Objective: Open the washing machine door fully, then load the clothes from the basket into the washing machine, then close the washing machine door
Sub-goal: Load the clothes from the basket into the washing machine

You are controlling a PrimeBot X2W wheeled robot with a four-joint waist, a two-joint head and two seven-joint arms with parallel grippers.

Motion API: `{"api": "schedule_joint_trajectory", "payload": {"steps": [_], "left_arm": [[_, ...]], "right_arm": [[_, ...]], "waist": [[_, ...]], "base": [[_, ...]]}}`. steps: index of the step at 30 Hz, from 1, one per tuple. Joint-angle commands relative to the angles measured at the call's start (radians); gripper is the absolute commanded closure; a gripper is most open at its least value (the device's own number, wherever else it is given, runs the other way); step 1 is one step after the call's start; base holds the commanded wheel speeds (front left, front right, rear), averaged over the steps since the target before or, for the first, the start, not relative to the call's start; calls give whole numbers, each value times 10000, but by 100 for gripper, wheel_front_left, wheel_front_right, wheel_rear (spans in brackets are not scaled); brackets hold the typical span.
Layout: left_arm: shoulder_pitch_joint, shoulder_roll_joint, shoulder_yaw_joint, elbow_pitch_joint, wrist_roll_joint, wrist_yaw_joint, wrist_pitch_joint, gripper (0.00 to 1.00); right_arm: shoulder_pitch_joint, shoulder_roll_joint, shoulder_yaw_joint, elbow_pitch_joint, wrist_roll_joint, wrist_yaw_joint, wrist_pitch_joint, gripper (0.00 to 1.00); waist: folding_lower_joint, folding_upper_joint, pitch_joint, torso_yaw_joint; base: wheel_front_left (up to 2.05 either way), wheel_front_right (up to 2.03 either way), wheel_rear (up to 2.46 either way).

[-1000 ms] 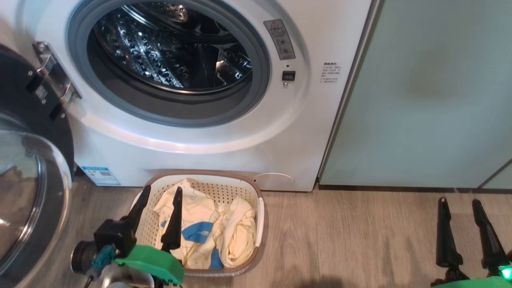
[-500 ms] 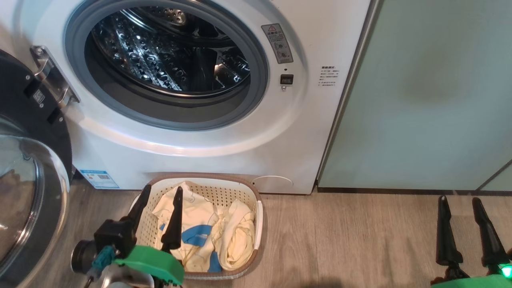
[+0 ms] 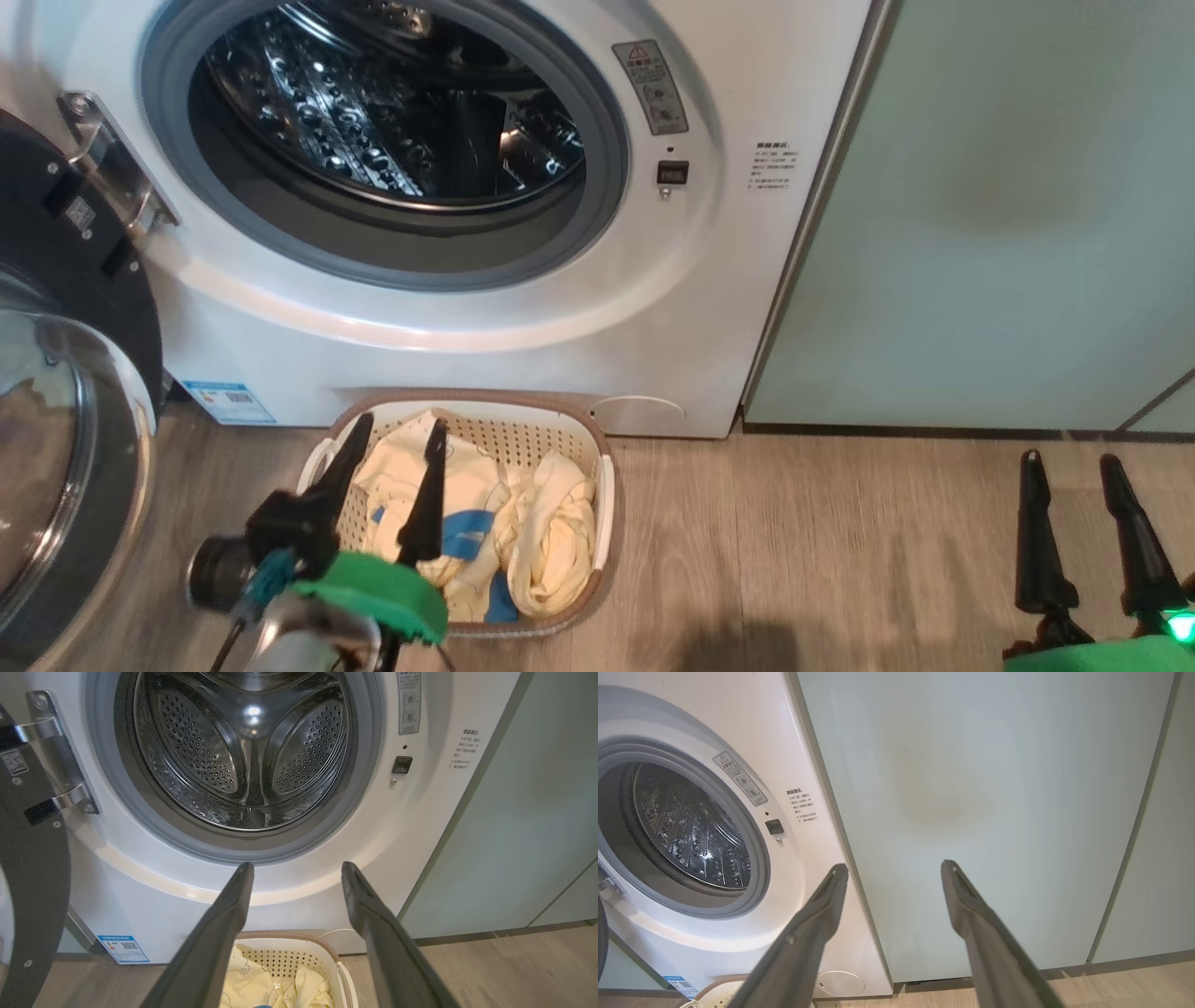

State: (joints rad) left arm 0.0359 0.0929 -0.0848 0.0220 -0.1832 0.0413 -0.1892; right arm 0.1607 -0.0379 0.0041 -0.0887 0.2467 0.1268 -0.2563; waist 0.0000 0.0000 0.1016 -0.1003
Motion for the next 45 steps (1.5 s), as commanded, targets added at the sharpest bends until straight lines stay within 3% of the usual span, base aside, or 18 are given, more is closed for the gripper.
{"api": "schedule_joint_trajectory", "payload": {"steps": [1,18,34,39,45], "left_arm": [[-723,113,214,-159,138,43,-121,0],[-3945,-90,-655,3850,6,-828,-556,0],[-7355,-291,-1482,8723,-509,-1665,-723,0],[-7973,-93,-2258,9567,-1096,-1713,-724,0],[-8607,752,-3747,9823,-2413,-1718,-583,0]], "right_arm": [[-464,-124,235,-382,88,39,-55,0],[-1355,-124,436,-559,197,39,-55,0],[-2707,-123,1269,-959,506,39,-55,0],[-3087,-123,1345,-1098,784,39,-55,0],[-3481,-123,1476,-1209,1348,39,-55,0]], "waist": [[0,0,136,-7],[0,0,2412,-97],[0,0,5548,-427],[0,0,6413,-779],[0,0,7445,-1292]], "base": [[0,0,0],[0,0,0],[0,0,0],[0,0,0],[0,0,0]]}}
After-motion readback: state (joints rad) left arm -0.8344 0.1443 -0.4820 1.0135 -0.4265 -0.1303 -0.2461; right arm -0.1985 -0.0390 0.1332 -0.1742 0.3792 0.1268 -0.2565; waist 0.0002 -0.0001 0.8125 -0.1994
